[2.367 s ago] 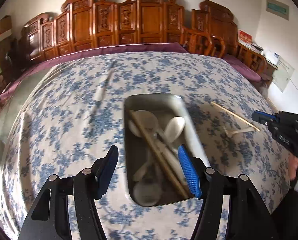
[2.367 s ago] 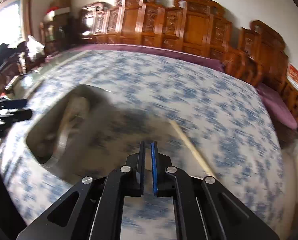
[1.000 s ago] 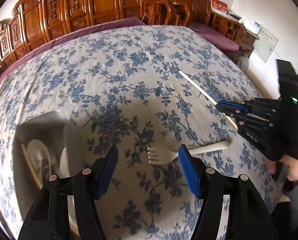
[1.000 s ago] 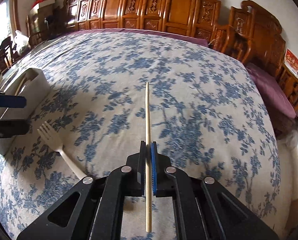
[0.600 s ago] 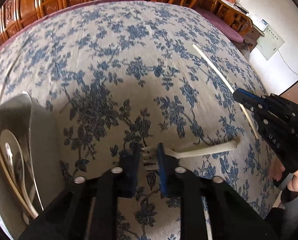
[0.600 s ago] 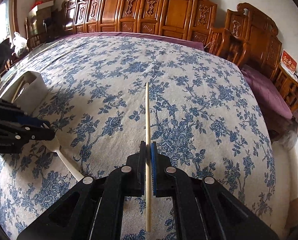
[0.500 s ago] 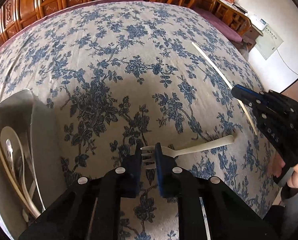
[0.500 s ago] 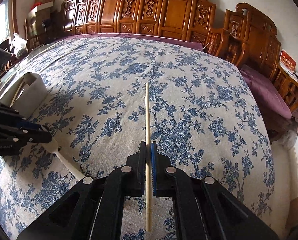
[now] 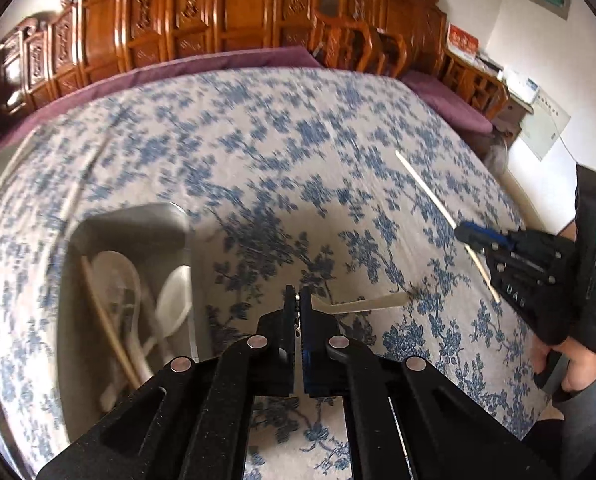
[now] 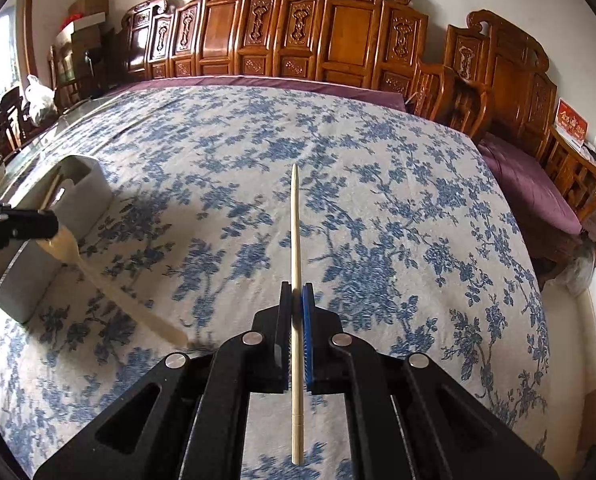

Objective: Organize utensils

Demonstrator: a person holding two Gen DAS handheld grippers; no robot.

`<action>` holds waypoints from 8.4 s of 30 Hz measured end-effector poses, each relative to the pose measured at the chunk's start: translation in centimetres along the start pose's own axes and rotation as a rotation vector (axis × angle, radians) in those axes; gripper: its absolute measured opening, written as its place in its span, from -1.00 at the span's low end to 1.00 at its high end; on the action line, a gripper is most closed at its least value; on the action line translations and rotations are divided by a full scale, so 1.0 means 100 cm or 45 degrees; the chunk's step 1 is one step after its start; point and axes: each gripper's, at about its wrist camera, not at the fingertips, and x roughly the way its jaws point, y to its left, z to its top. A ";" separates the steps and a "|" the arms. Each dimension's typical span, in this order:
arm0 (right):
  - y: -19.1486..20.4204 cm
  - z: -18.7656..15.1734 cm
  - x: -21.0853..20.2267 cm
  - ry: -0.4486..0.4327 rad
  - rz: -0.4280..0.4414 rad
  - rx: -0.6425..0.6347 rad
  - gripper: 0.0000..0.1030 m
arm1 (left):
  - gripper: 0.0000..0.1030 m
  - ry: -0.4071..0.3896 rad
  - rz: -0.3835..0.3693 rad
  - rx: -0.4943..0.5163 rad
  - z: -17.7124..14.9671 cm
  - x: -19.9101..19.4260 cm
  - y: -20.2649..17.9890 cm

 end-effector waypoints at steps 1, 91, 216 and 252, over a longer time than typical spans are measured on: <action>0.003 0.000 -0.002 -0.003 0.003 -0.002 -0.89 | -0.98 -0.018 0.017 0.001 0.000 -0.005 0.001; 0.130 0.005 -0.044 -0.051 0.211 -0.104 -0.88 | -0.62 -0.021 0.192 -0.013 -0.051 -0.032 0.080; 0.146 -0.051 -0.192 -0.229 0.008 0.233 0.95 | 0.85 -0.251 0.228 -0.084 -0.131 -0.187 0.056; 0.159 -0.010 -0.361 -0.645 -0.120 0.173 0.95 | 0.85 -0.666 0.258 -0.059 -0.114 -0.339 0.003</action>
